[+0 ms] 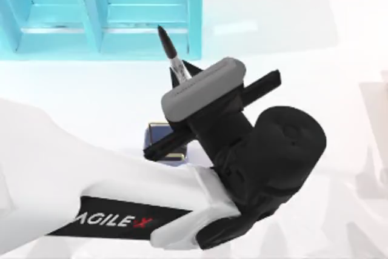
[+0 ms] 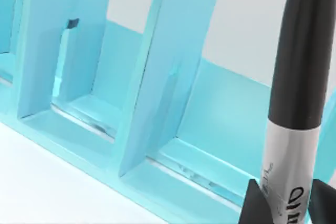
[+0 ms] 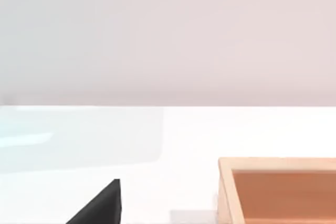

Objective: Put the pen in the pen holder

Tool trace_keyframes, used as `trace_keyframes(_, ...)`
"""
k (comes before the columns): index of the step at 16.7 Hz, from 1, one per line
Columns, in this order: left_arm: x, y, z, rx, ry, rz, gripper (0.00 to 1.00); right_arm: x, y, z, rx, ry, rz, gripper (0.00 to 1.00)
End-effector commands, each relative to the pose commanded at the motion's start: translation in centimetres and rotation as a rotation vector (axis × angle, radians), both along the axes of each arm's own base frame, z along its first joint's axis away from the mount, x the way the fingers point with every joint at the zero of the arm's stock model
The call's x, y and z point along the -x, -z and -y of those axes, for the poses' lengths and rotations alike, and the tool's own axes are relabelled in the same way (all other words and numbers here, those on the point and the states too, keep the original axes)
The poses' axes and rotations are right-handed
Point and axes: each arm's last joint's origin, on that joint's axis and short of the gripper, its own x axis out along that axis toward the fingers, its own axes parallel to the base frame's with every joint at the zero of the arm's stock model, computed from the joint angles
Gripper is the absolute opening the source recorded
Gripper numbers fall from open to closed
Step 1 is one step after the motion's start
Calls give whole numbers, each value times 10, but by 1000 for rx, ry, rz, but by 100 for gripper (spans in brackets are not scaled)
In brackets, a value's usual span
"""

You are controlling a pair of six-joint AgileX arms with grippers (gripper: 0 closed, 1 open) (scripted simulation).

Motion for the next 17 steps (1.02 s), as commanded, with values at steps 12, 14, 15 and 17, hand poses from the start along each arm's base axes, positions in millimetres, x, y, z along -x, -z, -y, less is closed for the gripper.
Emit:
trace_keyframes(12, 6, -9, -14, -230, -14, -97, 0, 0, 0, 0, 0, 0, 0, 100)
trace_keyframes(14, 6, -9, -14, -230, -14, -97, 0, 0, 0, 0, 0, 0, 0, 100)
trace_keyframes(15, 6, -9, -14, -230, -14, -97, 0, 0, 0, 0, 0, 0, 0, 100)
trace_keyframes(17, 6, -9, -14, -230, -14, -97, 15, 0, 0, 0, 0, 0, 0, 100)
